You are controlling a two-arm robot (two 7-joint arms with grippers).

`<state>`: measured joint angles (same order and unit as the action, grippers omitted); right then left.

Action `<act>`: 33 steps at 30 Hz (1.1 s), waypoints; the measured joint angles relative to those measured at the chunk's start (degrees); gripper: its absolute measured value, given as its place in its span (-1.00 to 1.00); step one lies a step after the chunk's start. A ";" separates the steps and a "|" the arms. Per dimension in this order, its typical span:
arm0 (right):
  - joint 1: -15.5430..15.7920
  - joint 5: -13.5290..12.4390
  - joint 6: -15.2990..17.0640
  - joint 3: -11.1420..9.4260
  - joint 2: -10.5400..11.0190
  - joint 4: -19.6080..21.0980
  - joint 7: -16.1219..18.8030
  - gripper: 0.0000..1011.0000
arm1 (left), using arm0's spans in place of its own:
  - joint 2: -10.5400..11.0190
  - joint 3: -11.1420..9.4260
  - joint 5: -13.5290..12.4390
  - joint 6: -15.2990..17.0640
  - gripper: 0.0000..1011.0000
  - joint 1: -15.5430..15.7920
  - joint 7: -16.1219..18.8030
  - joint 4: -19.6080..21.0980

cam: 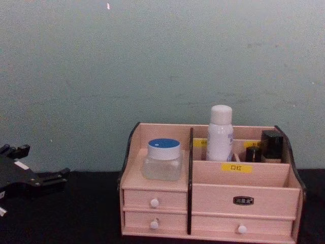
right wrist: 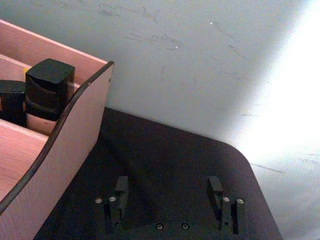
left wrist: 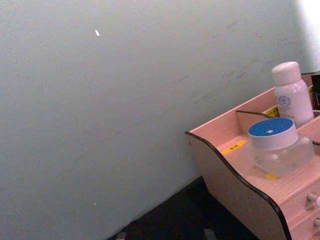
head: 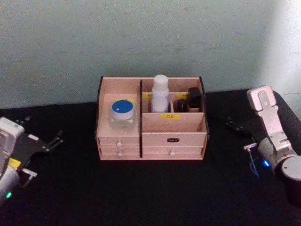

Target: Pick up the facial cleanser and watermelon frost from the table and place them into the tiered storage box.

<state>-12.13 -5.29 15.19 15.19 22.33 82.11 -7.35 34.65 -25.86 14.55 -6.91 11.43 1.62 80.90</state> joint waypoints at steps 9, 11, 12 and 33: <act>0.05 -0.11 0.05 -0.06 0.04 0.08 0.06 0.98 | 0.00 0.00 0.00 0.00 0.98 0.00 0.00 0.00; 0.05 -0.13 0.05 -0.06 0.05 0.09 0.08 0.98 | 0.00 0.00 0.00 0.00 0.98 0.00 0.00 0.00; 0.05 -0.14 0.05 -0.06 0.06 0.09 0.08 0.98 | 0.00 0.00 0.00 0.00 0.98 0.00 0.00 0.00; 0.05 -0.21 0.05 -0.07 0.06 0.15 0.13 0.98 | 0.00 0.00 0.00 0.00 0.98 0.00 0.00 0.00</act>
<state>-12.08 -5.50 15.23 15.12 22.39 82.27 -7.22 34.65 -25.86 14.55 -6.91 11.43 1.62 80.90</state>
